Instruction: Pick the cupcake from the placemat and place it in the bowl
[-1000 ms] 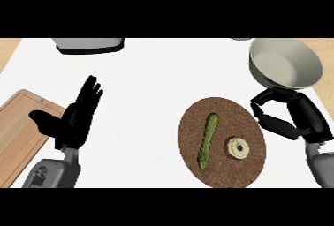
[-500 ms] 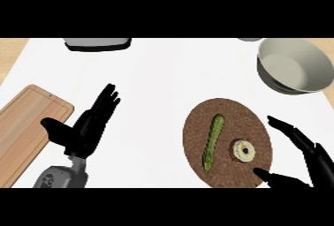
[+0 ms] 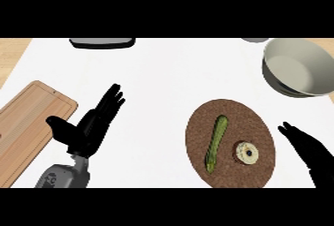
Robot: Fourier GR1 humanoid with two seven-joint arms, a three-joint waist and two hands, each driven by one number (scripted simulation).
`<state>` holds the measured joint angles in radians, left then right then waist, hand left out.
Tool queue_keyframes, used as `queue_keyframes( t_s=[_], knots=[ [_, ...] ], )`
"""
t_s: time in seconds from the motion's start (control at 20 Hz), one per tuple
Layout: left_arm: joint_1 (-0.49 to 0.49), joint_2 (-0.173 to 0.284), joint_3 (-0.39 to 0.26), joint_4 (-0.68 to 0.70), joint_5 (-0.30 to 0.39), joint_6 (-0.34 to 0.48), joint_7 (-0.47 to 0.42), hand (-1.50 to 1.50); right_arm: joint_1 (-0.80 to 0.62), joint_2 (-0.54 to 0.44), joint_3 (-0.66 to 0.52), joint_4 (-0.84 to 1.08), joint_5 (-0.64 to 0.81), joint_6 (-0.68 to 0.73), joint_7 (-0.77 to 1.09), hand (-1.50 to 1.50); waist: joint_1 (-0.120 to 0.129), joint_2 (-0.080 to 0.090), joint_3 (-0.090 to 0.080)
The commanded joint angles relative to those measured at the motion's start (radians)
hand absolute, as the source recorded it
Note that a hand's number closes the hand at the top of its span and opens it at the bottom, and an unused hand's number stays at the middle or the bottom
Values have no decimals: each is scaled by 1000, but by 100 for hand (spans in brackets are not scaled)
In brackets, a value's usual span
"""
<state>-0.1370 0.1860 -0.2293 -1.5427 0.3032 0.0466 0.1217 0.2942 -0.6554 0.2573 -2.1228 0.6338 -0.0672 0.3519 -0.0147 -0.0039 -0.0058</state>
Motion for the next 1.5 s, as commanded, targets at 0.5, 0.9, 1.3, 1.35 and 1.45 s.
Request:
queue_keyframes(
  t_s=[0.5,0.9,1.3,1.35,1.45],
  knots=[
    [-27,4,49,0,32,-52,43,0,-319,171,115,9,-29,485,678,-150,22,6,5],
    [30,-19,33,-8,-10,-65,-16,0,-374,263,140,157,5,544,730,-150,22,5,5],
    [-12,-87,13,51,-92,-39,-30,0,-356,342,191,240,120,523,666,-150,15,4,6],
    [16,-59,46,-36,-53,-57,28,0,-360,320,119,207,87,562,646,-150,16,3,6],
    [-24,-72,64,29,-62,-62,23,0,-354,341,158,282,157,513,594,-150,15,4,6]
  ],
)
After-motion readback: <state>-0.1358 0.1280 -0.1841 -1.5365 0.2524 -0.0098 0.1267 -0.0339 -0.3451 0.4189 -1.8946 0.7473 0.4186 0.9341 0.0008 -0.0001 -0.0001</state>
